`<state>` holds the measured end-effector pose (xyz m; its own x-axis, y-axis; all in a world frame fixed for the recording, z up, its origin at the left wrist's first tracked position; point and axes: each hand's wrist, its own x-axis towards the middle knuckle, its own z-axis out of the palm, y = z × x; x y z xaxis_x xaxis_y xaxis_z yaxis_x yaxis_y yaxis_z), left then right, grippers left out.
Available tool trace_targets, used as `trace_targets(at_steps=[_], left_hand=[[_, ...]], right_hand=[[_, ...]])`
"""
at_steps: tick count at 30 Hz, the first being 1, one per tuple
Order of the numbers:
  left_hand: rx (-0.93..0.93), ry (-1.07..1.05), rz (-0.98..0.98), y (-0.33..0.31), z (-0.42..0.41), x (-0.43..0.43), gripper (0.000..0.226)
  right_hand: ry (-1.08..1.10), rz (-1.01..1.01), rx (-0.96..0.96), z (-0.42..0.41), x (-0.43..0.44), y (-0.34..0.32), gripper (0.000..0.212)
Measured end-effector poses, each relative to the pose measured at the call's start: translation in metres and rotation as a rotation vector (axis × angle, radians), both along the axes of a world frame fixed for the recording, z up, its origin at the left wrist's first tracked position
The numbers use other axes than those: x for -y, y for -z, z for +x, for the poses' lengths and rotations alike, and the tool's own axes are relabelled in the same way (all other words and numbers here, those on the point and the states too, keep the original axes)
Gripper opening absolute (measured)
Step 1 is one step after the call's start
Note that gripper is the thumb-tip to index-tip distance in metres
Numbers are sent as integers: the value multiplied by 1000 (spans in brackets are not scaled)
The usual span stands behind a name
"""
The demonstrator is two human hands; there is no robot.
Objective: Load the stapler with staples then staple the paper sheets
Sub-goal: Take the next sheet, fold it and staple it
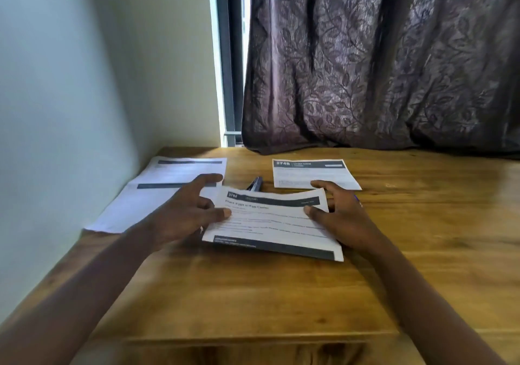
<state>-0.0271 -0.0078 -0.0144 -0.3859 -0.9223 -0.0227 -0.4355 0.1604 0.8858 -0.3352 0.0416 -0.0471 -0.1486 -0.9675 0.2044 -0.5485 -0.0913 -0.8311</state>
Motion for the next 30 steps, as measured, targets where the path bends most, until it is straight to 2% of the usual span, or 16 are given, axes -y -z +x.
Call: trace_targets(at_steps=[3,6,9,12,14,17,21,26,30], left_hand=[[342,52,-152,11,-5,-11,51],[472,35,-296,16,-11,-19,45],[546,47,-330,16,-14,-23,52],[668,22,-316,10,-19,-23,68],[767,-16,-418,4,-28,-25,73],[761,13,-561,0,-52,-30,67],[675,157,-486,3,-78,-45,64],[805,285,-410,13,-84,-59,80],[813,298,-397,23,-80,-64,85]], right_hand=[[-4,24,-212,-3,-20,-1,42],[17,19,-351,0,-22,-3,29],[86,-12,-256,1,-19,3,14],[134,-73,-221,2,-19,10,11],[137,-83,-235,5,-20,9,10],[141,-97,-264,6,-21,8,7],[147,-120,-350,9,-22,10,4],[157,-117,-442,12,-18,11,8],[174,-108,-470,12,-17,12,7]])
